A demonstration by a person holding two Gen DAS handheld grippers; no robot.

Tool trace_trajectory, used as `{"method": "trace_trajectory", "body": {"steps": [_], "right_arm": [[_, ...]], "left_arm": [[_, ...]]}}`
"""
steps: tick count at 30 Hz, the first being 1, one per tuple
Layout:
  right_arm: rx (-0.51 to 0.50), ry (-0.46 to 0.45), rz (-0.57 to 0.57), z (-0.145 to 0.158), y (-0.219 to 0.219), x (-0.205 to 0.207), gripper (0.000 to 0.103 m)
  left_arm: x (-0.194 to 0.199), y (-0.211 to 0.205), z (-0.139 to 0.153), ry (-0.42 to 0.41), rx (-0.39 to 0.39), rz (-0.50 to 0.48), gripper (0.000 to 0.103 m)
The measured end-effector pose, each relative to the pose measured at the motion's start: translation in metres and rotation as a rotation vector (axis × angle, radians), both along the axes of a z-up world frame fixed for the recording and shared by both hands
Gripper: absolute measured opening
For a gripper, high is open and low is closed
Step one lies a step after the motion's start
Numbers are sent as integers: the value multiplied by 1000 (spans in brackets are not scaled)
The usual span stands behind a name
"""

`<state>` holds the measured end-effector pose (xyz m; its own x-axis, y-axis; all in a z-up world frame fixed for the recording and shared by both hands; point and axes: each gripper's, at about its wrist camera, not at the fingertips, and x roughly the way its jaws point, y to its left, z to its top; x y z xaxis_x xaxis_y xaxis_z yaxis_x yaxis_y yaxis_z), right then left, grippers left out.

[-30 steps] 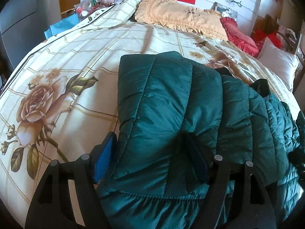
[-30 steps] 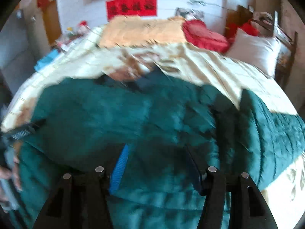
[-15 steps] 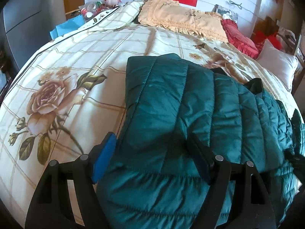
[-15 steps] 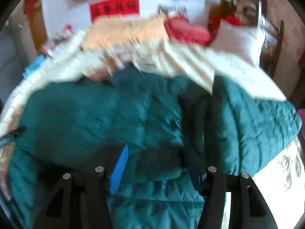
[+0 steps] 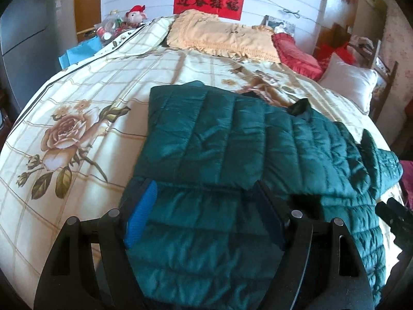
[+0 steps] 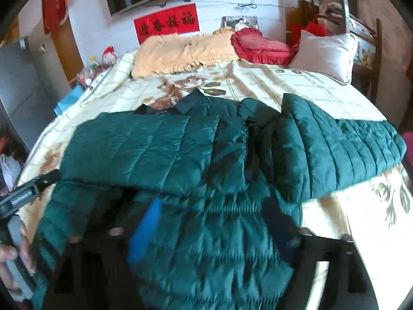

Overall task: Fold large clothes
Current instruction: 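Release the jacket and pull both grippers back from the folded side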

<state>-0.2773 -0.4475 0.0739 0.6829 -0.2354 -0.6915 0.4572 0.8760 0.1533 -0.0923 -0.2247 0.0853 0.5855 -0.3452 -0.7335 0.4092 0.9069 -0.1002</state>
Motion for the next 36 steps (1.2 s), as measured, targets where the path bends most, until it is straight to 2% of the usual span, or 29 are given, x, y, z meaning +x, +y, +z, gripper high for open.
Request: {"method": "trace_trajectory", "body": {"steps": [7,17,26,36], "right_arm": [[7,-16,35,2,25,-22,83],[1,-8,59,-1,39,-30,84],[11,9,32,-6,25,-32,84],[-2,42,-66,-10,-26,-42,86]], "left_arm": [[-32,-14,1,-20,15,-39,77],[-53,-22,-4,-38,39,-55,77],[-59,-27,-6,-31,40,-65,77],[-43,-42,-10,3,43,-48,77]]}}
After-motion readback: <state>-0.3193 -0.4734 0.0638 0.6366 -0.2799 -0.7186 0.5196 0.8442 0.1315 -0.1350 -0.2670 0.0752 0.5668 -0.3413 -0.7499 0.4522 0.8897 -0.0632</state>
